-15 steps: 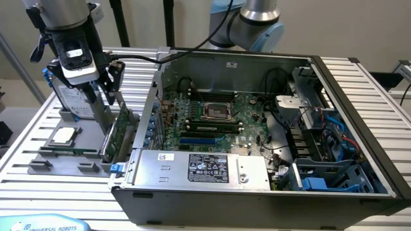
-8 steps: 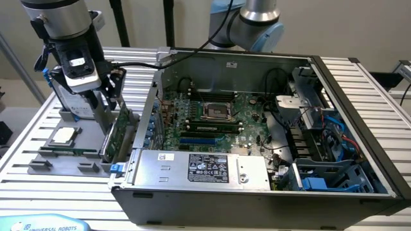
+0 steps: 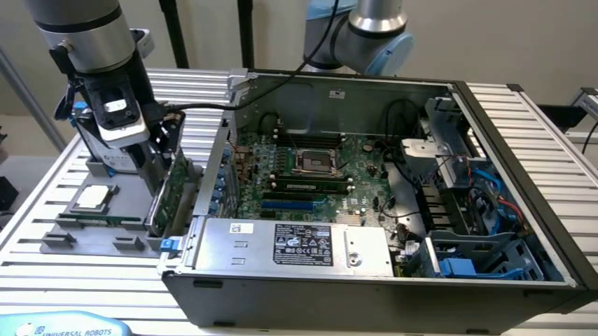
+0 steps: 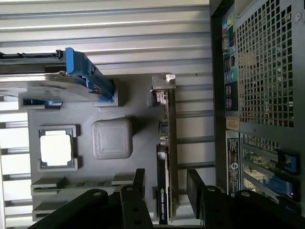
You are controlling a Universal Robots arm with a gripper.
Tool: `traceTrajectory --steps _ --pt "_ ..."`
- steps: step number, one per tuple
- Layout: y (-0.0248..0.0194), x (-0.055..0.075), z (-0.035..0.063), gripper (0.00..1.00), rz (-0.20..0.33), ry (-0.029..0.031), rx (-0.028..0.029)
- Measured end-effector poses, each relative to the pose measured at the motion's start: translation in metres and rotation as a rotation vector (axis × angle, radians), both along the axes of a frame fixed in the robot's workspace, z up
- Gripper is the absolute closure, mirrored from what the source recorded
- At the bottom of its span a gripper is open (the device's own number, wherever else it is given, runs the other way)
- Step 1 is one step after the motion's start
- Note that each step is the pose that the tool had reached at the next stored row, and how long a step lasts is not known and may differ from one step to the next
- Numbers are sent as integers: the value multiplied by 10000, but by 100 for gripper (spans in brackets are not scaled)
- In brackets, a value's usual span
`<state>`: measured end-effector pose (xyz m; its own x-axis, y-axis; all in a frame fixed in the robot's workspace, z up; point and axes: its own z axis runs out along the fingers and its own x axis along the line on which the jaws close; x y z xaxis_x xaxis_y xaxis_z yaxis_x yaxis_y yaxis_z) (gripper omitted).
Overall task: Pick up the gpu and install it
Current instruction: 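Pick up the gpu and move the gpu toward the slot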
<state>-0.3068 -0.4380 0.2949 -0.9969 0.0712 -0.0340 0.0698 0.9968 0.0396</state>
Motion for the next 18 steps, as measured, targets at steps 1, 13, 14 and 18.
traceTrajectory --steps 1,13,14,18 --pt "-6 -1 -19 52 -1 -10 0" --pt "-11 -80 -234 52 -156 -242 -1" --pt "-11 -83 -251 52 -176 -278 -1" --pt "-11 -97 -321 52 -353 -380 -5"
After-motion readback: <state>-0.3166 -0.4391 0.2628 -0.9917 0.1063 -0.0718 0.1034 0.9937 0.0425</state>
